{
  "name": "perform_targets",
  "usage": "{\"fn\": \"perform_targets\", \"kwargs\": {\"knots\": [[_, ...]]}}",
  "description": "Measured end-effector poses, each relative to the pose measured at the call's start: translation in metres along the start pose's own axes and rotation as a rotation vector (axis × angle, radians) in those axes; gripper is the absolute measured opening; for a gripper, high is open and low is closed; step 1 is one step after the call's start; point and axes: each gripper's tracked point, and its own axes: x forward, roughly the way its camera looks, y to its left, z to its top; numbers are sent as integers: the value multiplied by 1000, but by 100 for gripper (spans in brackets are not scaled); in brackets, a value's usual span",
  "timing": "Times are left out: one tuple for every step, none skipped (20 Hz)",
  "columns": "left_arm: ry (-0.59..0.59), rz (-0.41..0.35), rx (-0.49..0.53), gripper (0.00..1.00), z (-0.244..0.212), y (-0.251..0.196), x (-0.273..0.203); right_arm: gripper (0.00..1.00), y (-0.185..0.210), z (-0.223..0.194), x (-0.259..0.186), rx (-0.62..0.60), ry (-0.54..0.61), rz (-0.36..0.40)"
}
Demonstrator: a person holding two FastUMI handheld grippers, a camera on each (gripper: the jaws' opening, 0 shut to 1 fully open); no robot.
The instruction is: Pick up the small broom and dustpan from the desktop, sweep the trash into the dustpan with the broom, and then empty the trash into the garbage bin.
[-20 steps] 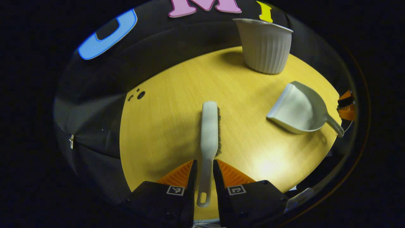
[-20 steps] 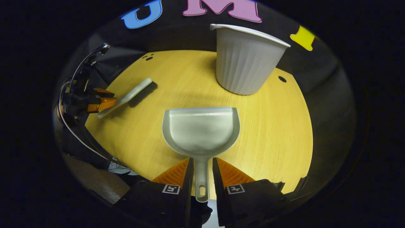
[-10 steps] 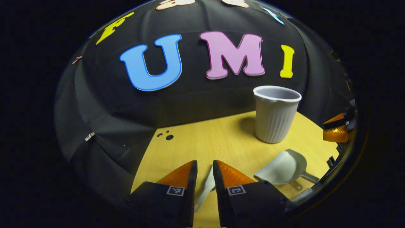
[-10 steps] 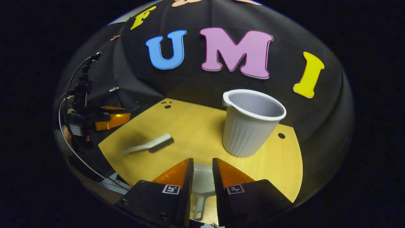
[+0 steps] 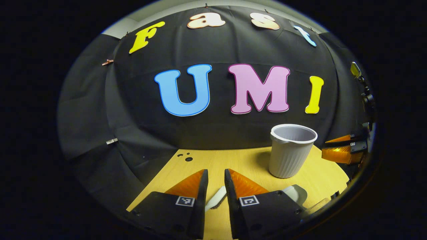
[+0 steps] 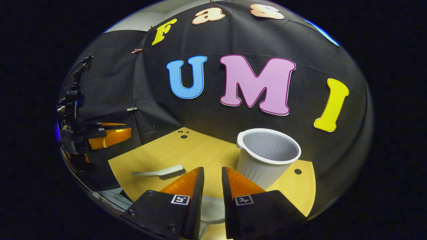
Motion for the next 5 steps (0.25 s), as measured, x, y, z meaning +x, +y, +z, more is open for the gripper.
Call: {"fn": "perform_targets", "kwargs": {"knots": [[0,13,-3,34,0,-1,-4,34,-2,0,1,-3,-6,8],[3,25,-7,34,-2,-4,-6,34,-3,-2,0,-5,-6,19],[1,34,-14,34,-2,-6,-10,36,-5,-1,-2,-9,-12,29],[2,43,-20,34,-3,-9,-13,34,-6,1,-4,-14,-21,35],[3,52,-21,34,-3,-11,-17,34,-6,1,-6,-16,-27,47]]}}
